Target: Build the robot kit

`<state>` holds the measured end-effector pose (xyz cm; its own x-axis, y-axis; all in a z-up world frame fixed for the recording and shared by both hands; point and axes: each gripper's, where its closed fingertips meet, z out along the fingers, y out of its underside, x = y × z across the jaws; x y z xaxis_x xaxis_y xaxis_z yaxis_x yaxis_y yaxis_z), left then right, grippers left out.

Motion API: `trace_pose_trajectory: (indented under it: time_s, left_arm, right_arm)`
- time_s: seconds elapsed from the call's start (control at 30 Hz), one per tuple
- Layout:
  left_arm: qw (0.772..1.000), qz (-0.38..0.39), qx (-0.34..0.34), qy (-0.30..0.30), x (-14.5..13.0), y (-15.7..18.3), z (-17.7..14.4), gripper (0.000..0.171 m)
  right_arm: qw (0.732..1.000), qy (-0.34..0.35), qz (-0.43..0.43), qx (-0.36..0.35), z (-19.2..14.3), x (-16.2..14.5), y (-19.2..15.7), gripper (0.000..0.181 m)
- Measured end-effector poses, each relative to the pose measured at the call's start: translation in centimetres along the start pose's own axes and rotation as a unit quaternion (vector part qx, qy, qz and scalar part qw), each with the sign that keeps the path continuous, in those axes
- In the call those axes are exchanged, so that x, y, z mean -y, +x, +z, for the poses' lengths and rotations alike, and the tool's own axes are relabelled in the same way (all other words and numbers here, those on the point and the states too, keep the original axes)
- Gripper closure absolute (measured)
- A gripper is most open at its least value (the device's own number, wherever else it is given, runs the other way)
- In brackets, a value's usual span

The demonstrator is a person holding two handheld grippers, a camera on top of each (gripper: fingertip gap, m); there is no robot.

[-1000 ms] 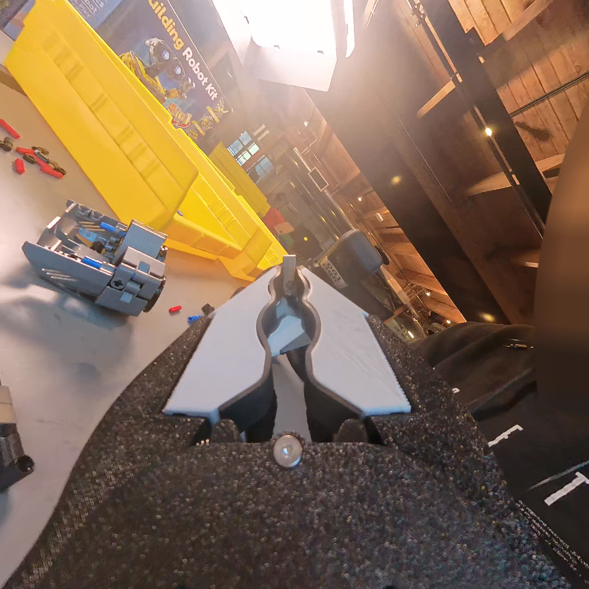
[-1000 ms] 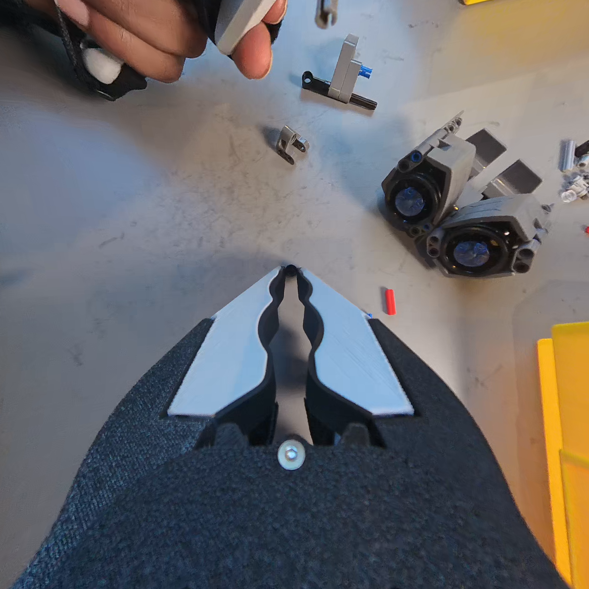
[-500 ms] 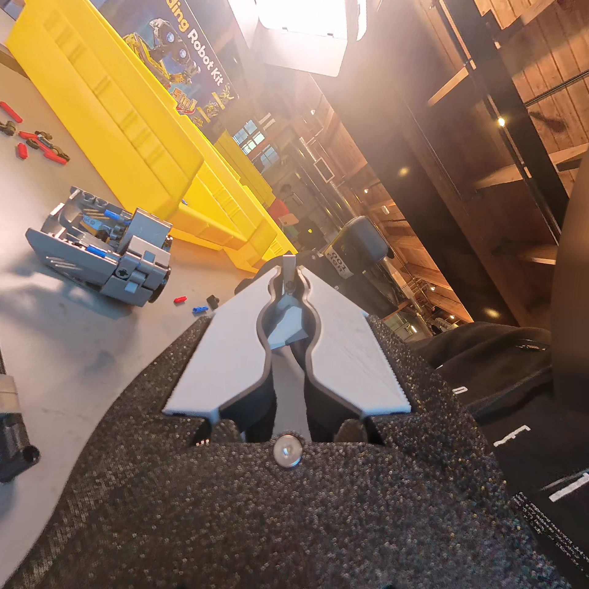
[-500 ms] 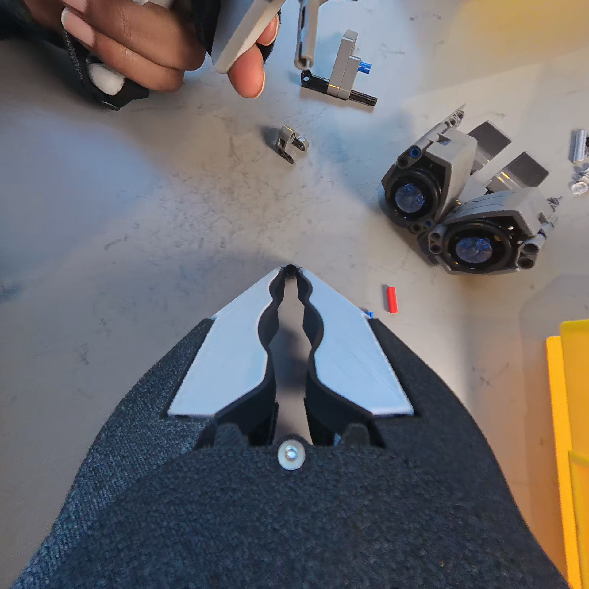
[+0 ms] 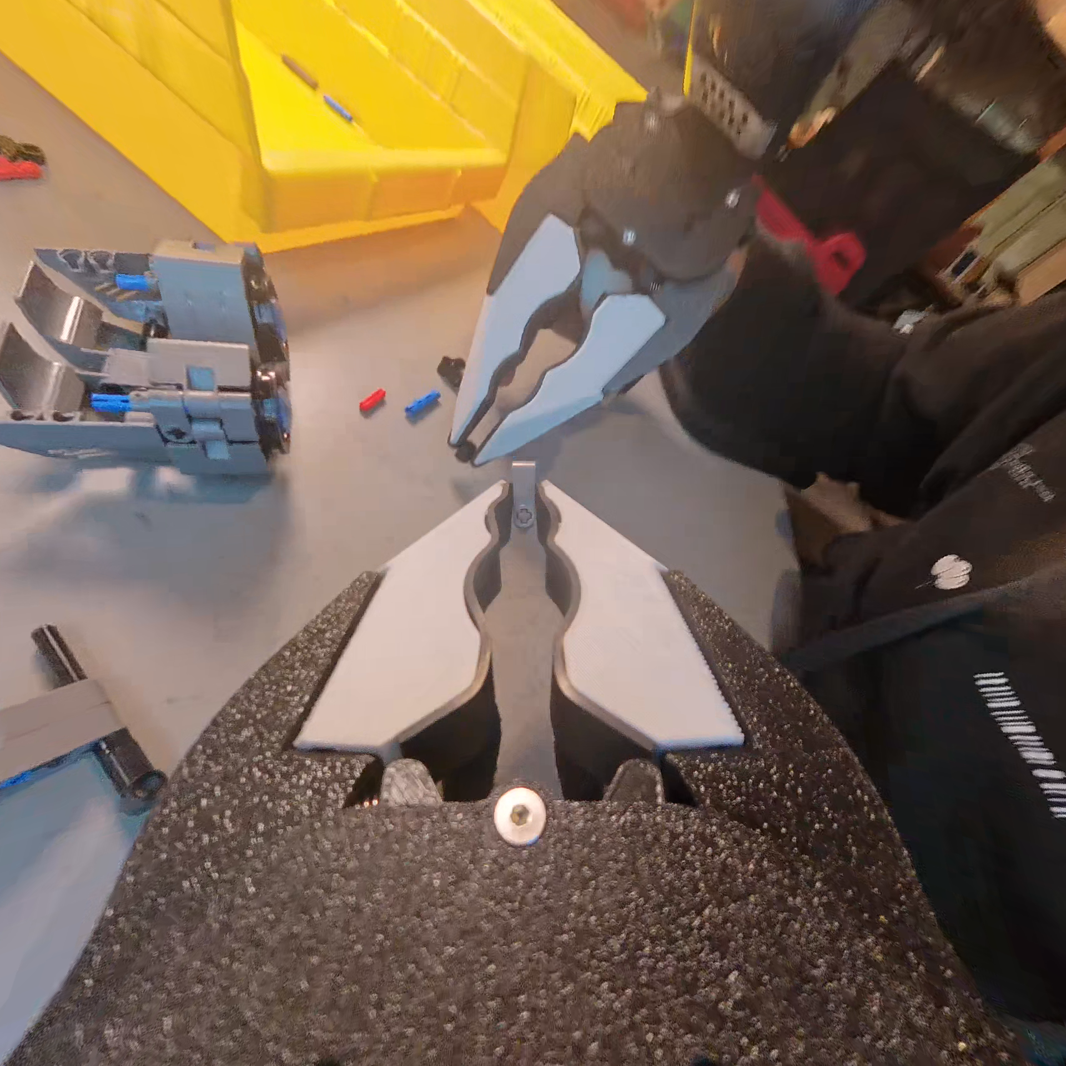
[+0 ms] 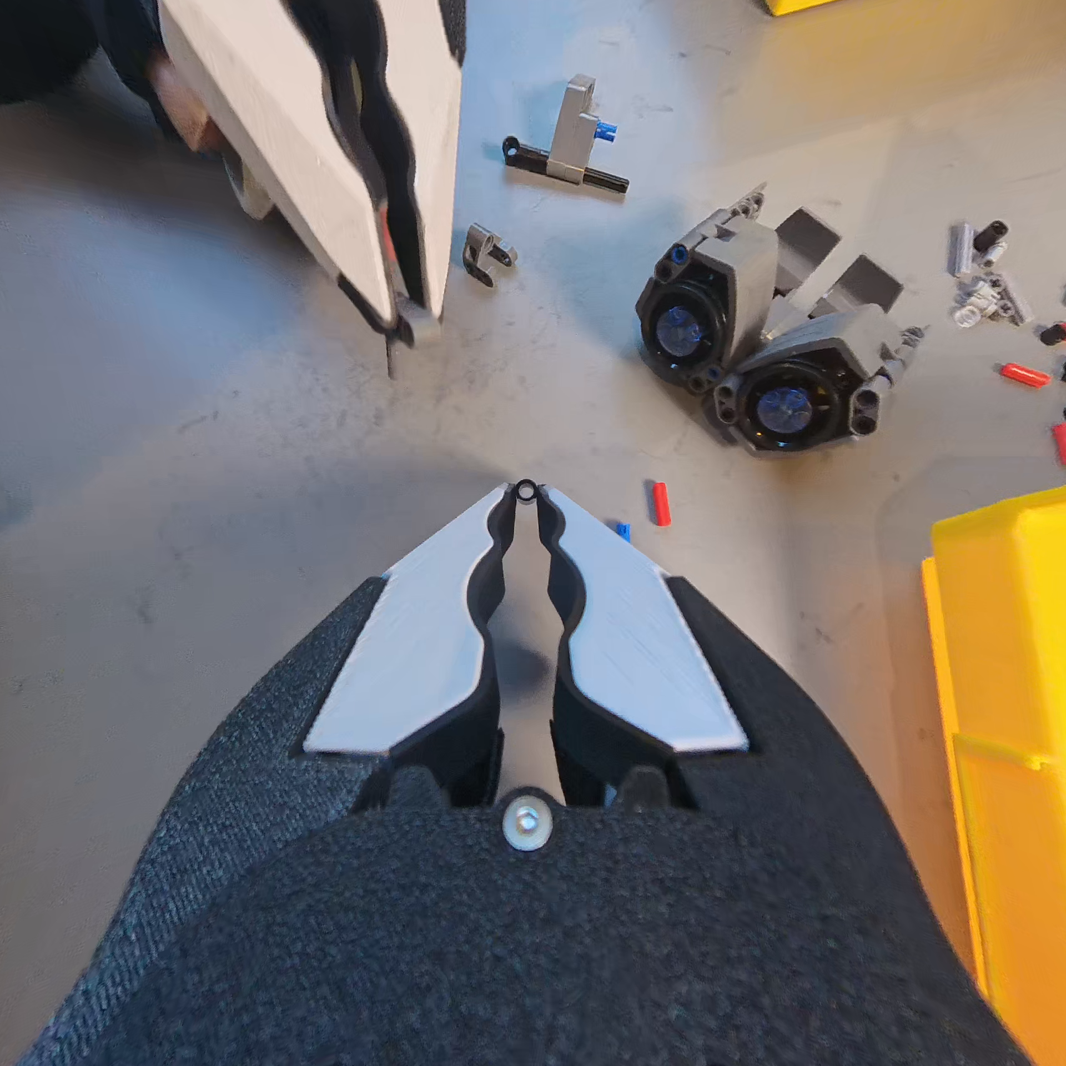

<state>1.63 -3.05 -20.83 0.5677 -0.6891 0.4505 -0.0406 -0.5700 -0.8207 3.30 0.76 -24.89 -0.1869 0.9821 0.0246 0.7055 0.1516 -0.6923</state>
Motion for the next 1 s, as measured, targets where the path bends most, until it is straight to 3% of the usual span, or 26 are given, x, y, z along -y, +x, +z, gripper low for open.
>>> trace_pose_trajectory:
  time_s: [0.17,0.37,0.47,0.6,0.73,0.8,0.9,1.0]
  left_arm:
    - [0.982,0.116,0.065,-0.131,-3.7,-0.8,0.6,0.164]
    - [0.967,0.155,0.067,-0.192,-5.3,-0.8,-0.8,0.165]
    - [0.97,0.16,0.065,-0.17,-4.7,-0.6,-0.8,0.165]
    - [0.984,0.148,0.013,-0.1,-2.5,1.2,0.9,0.164]
    - [0.979,0.169,0.023,-0.113,-2.7,1.1,2.7,0.164]
    - [0.98,0.178,0.03,-0.081,-1.4,1.2,2.7,0.164]
    - [0.992,0.127,0.015,0.002,1.3,1.4,1.7,0.164]
    - [0.997,0.066,-0.001,0.045,2.1,1.0,0.8,0.164]
  right_arm:
    - [1.0,0.007,0.001,0.011,-0.2,0.0,-0.1,0.176]
    - [1.0,0.008,-0.008,0.018,0.0,0.0,-0.5,0.176]
    - [1.0,0.013,-0.01,0.019,-0.2,0.2,-0.5,0.176]
    - [1.0,0.021,-0.01,0.014,-0.6,0.4,-0.3,0.176]
    - [0.999,0.03,-0.008,0.034,-0.9,0.5,-0.8,0.176]
    - [0.997,0.035,-0.015,0.06,-1.0,0.4,-1.6,0.176]
    - [0.996,0.034,-0.026,0.082,-1.0,0.2,-2.5,0.176]
    - [0.995,-0.011,-0.057,0.078,-0.4,-1.0,-3.1,0.176]
